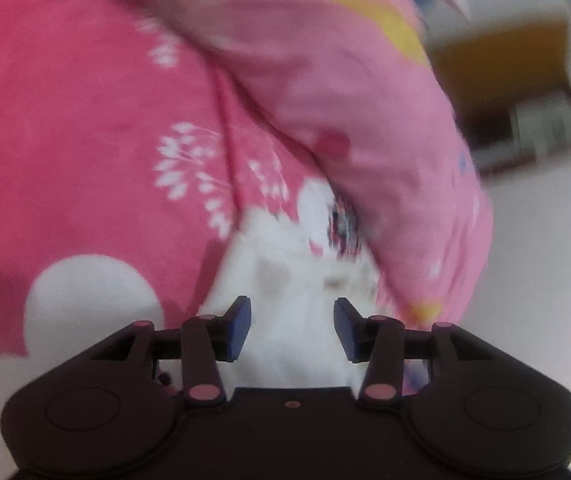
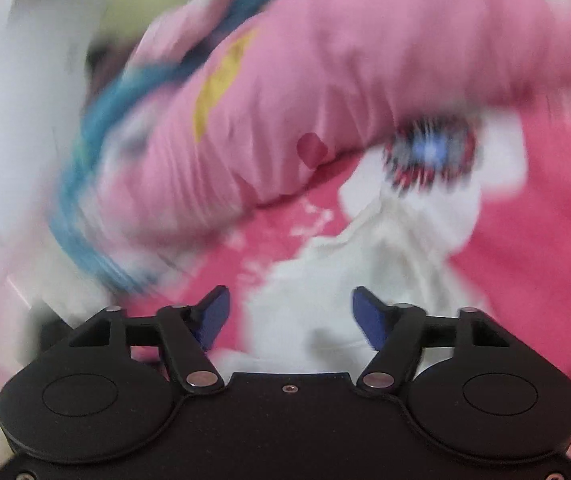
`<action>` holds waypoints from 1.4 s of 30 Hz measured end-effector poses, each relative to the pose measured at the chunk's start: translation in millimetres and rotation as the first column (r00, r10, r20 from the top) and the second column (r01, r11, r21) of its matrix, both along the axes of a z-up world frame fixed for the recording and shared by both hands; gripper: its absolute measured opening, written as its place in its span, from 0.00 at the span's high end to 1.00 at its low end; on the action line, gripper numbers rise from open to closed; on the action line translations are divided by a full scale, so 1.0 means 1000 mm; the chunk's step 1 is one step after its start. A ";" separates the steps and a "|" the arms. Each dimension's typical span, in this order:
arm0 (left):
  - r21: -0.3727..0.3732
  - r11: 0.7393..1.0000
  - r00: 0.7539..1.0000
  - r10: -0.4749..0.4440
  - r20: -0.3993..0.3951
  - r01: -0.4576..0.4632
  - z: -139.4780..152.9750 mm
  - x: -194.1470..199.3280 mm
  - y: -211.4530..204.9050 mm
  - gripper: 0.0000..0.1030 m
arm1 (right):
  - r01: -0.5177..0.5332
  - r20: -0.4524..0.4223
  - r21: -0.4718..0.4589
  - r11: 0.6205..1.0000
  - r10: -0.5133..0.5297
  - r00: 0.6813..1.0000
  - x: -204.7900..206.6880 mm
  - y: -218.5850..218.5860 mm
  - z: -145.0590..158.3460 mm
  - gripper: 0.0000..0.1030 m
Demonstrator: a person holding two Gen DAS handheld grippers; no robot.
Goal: Fold clothes
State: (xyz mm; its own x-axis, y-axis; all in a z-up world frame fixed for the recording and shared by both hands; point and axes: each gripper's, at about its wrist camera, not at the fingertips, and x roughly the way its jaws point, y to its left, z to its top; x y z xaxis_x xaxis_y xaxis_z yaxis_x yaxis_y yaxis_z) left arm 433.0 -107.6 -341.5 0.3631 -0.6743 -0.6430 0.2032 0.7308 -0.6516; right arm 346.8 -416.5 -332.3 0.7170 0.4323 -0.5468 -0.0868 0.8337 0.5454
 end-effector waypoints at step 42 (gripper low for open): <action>0.347 0.936 0.998 -0.050 -0.031 0.058 -0.021 -0.134 -0.001 0.66 | -0.145 -0.225 -0.232 0.962 0.092 0.970 -0.154 -0.004 -0.031 0.69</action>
State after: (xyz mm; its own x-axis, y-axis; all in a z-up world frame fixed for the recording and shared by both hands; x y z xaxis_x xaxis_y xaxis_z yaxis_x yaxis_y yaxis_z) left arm 299.4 -108.1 -362.7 0.3158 -0.4260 -0.8478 0.2376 0.9006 -0.3640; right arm 192.8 -420.2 -363.2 0.5264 0.3408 -0.7789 -0.0986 0.9344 0.3422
